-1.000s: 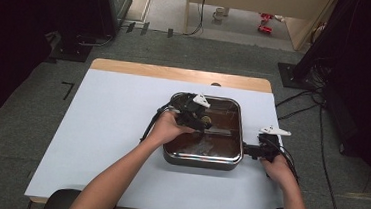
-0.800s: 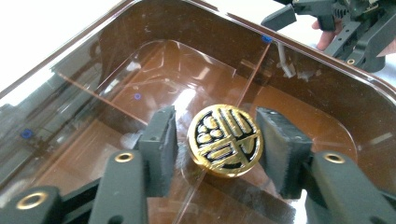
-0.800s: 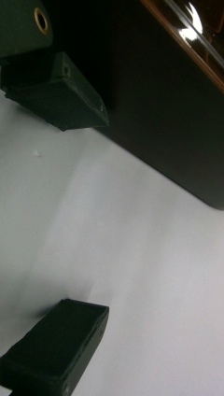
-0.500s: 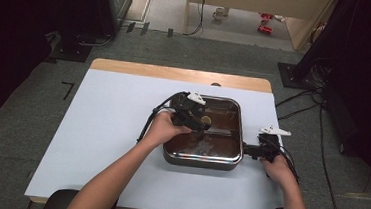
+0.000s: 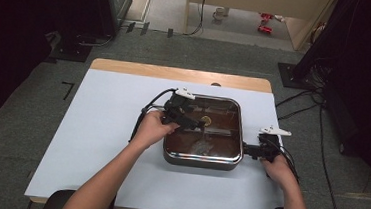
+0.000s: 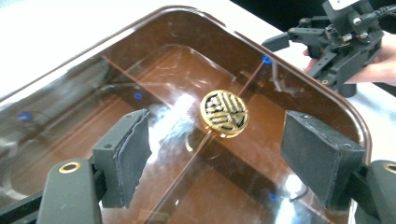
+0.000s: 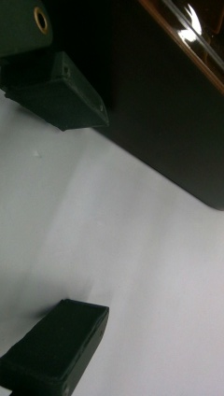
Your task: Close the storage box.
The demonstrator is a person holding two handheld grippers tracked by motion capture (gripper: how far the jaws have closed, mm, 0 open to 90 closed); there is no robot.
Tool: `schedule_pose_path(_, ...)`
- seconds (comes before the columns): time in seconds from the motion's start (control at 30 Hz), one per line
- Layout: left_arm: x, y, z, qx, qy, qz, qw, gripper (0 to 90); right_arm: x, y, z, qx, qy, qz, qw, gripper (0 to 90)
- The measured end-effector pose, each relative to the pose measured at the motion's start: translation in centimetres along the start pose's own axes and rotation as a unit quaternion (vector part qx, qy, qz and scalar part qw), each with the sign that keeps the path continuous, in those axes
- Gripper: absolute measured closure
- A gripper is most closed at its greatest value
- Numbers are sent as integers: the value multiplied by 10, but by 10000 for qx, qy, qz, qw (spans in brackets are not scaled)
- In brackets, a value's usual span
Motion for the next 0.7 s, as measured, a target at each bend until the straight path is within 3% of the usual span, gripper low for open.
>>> schedule_pose_path(0.27, -22, 1, -11, 107, -64, 299, 9995, 243, 0, 0, 0, 29, 0, 42, 10000, 76)
schedule_pose_path(0.43, -42, 5, -18, 165, -247, 561, 9980, 243, 0, -1, 0, 41, -6, 60, 10000, 75)
schedule_pose_path(0.7, -59, 11, -31, 107, -347, 812, 9960, 239, 0, -1, 0, 50, -10, 69, 10000, 74)
Point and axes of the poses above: each handheld gripper's, and its own axes: x roughly forward along the jaws, z roughly out of its top, y roughly to its left, the point moved 7 cm from there along x, roughly forward along the jaws, and after that the axes turned 9 degrees about x, right-handed, at the moved point
